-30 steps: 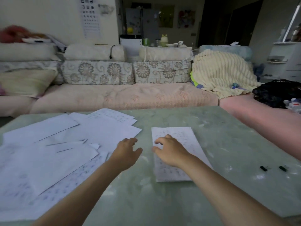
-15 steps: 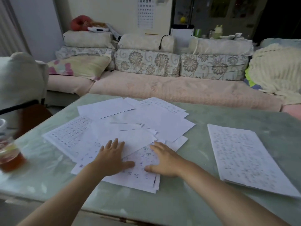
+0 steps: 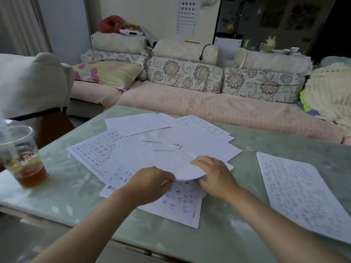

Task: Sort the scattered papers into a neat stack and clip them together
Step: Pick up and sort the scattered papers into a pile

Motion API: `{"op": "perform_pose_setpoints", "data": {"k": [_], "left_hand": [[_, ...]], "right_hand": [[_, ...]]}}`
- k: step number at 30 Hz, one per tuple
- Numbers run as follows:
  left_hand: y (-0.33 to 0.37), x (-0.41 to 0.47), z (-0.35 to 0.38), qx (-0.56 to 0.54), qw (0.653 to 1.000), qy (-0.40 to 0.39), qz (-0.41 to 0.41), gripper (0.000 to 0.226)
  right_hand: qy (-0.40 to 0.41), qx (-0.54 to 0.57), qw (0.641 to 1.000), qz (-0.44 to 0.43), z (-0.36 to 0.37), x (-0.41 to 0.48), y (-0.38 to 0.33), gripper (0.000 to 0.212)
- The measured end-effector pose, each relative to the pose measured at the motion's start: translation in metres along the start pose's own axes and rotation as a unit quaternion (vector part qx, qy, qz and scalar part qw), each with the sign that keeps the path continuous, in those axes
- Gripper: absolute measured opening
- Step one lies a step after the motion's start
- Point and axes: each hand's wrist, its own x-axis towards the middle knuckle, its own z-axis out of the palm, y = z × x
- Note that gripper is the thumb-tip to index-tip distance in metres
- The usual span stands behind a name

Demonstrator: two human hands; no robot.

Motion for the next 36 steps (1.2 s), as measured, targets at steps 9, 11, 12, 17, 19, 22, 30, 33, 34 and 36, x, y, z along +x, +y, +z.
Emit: {"op": "perform_pose_setpoints", "data": {"k": [9,11,12,17,19,22,30,33,34,36], "left_hand": [[-0.017,-0.002,-0.024,-0.036,0.994,-0.091,-0.054,0.021],[-0.029,0.001,-0.029,-0.048,0.983,-0.141,-0.107,0.021],[-0.033,0.003,-0.029,-0.076,0.974,-0.17,-0.129,0.021],[-0.042,0.014,-0.02,-0.109,0.949,-0.247,-0.165,0.023],[-0.044,0.018,-0.021,-0.115,0.946,-0.247,-0.174,0.024],[-0.049,0.018,-0.021,-0.15,0.949,-0.22,-0.168,0.02],[-0.049,0.018,-0.019,-0.29,0.87,0.041,-0.397,0.027],[-0.049,0.019,-0.017,-0.548,0.668,0.081,-0.497,0.028],[-0.05,0.018,-0.016,-0.574,0.637,0.09,-0.507,0.029],[-0.049,0.017,-0.015,-0.584,0.63,0.1,-0.503,0.023]], "right_hand": [[-0.16,0.126,0.977,0.071,-0.018,-0.008,-0.007,0.028],[-0.132,0.19,0.966,0.113,-0.017,-0.001,0.003,0.025],[-0.099,0.167,0.973,0.124,-0.015,0.004,0.011,0.026],[-0.128,-0.006,0.973,0.191,-0.008,0.03,0.041,0.067],[-0.179,-0.041,0.962,0.203,-0.002,0.04,0.048,0.082],[-0.186,-0.076,0.954,0.221,0.008,0.047,0.056,0.072],[-0.004,-0.181,0.971,0.156,0.011,0.043,0.044,0.023],[0.09,-0.096,0.971,0.2,0.0,0.044,0.034,0.02],[0.123,-0.061,0.971,0.195,-0.006,0.044,0.024,0.025],[0.16,-0.016,0.976,0.145,-0.012,0.041,-0.002,0.034]]}}
